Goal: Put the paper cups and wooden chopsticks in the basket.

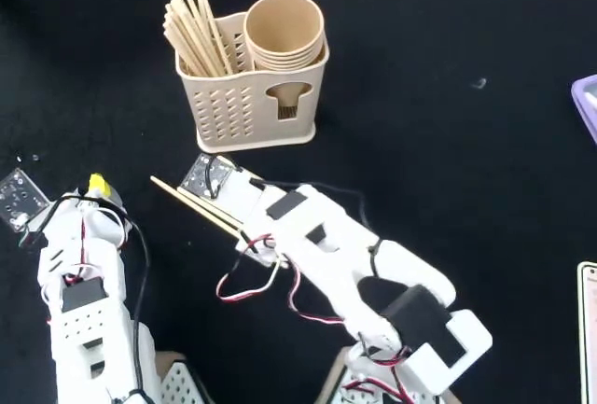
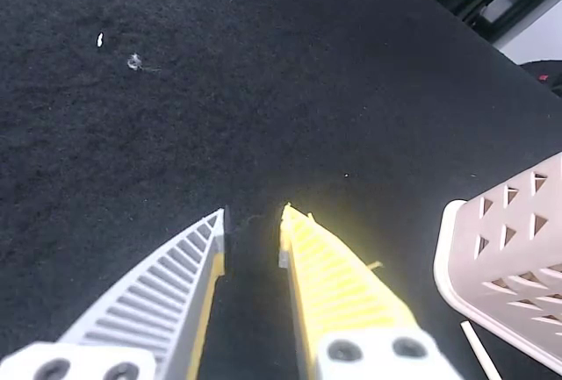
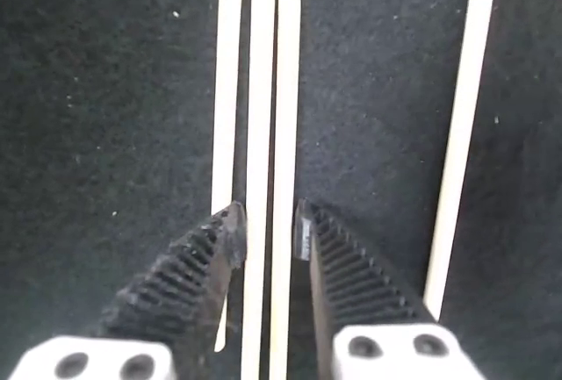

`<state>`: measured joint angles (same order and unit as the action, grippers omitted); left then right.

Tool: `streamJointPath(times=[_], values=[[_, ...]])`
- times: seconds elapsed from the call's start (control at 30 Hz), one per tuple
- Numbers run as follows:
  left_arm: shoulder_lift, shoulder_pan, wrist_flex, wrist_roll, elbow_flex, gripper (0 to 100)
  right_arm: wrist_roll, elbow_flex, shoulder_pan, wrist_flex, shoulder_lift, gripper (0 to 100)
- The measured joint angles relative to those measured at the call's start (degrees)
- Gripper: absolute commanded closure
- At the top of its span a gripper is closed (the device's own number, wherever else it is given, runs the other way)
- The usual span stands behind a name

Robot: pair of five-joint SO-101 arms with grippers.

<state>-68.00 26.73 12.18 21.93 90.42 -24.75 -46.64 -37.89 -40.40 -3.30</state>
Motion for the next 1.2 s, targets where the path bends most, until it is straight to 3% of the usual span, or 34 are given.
streamJointPath(times=[0.07, 0.17, 0.63, 1.03, 1.2], values=[[0.0, 0.0, 0.0, 0.0, 0.0, 88, 0.0, 0.0, 0.0, 0.0, 0.0, 88.8], [0.0, 0.0, 0.0, 0.0, 0.0, 88, 0.0, 0.0, 0.0, 0.0, 0.1, 99.5], [0.0, 0.0, 0.0, 0.0, 0.0, 88, -2.9, 0.1, 0.1, 0.2, -0.5, 98.8], [0.0, 0.0, 0.0, 0.0, 0.0, 88, -3.0, -7.6, 3.3, -0.2, -14.9, 98.5], [0.0, 0.0, 0.0, 0.0, 0.0, 88, 0.1, -7.6, 2.4, 1.0, -13.3, 90.2]])
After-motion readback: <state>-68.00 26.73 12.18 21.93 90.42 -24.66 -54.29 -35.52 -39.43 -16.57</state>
